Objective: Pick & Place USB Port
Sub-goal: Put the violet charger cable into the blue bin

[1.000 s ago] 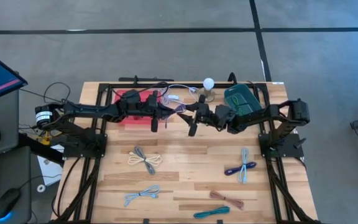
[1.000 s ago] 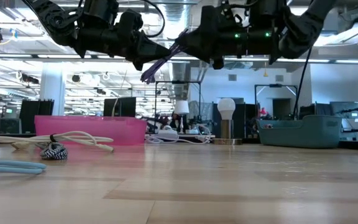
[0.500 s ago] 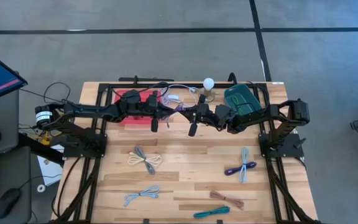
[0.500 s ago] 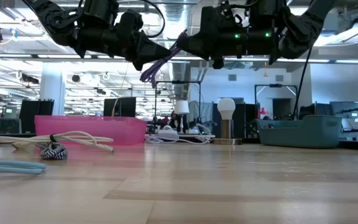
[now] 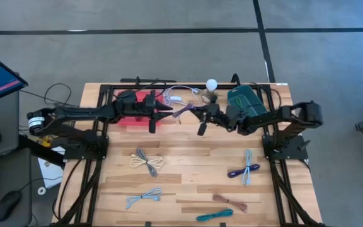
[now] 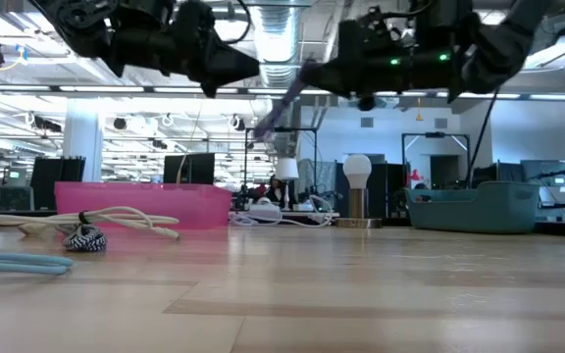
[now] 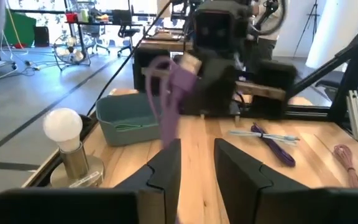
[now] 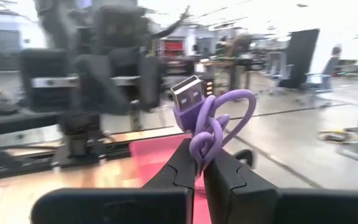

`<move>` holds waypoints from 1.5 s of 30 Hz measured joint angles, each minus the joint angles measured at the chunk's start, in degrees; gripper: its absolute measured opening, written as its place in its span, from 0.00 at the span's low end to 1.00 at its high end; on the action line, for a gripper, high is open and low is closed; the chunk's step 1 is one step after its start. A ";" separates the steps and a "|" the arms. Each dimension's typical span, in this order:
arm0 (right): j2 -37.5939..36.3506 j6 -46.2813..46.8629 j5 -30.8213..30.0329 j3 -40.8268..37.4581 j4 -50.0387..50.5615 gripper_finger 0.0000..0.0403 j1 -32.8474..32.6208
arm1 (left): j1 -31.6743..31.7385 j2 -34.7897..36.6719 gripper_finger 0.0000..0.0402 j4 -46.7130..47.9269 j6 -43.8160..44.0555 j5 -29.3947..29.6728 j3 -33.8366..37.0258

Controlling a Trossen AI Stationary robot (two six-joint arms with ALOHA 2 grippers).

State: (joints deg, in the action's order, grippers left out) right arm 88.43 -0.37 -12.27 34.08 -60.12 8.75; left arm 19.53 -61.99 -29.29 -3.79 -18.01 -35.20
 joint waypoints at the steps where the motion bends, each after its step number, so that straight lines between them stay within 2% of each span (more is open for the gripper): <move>1: -1.83 -0.42 -1.20 -1.21 0.38 0.01 0.04 | 0.14 1.05 0.24 1.84 0.00 -0.04 0.00; 4: -8.09 -1.78 -6.99 -4.38 4.44 0.01 0.02 | 0.24 3.93 0.24 7.58 0.00 0.10 0.00; 8: -17.43 -1.14 -16.60 -6.17 18.44 0.01 -0.15 | 0.22 6.45 0.24 13.24 0.00 0.42 0.00; 15: -31.48 2.24 -33.60 -6.20 42.43 0.01 -1.37 | 0.22 7.26 0.24 14.52 -0.16 0.42 0.00; 20: -38.62 6.31 -40.13 -6.20 54.36 0.00 -1.52 | 0.22 7.12 0.24 14.57 -0.20 0.42 0.00; 26: -43.72 13.66 -47.25 -6.20 68.34 0.00 -1.44 | 0.22 7.12 0.24 14.57 -0.20 0.42 0.00; 37: -46.55 25.42 -47.55 -6.20 85.72 0.00 4.04 | 0.22 7.12 0.24 14.55 -0.20 0.43 0.00; 45: -46.50 33.48 -41.16 -6.20 95.27 0.00 8.09 | 0.22 7.11 0.24 14.55 -0.20 0.44 0.00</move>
State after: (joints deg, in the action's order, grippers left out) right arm 41.93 33.12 -53.43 27.88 35.15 16.84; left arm 19.75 -54.88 -14.74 -3.99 -17.57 -35.20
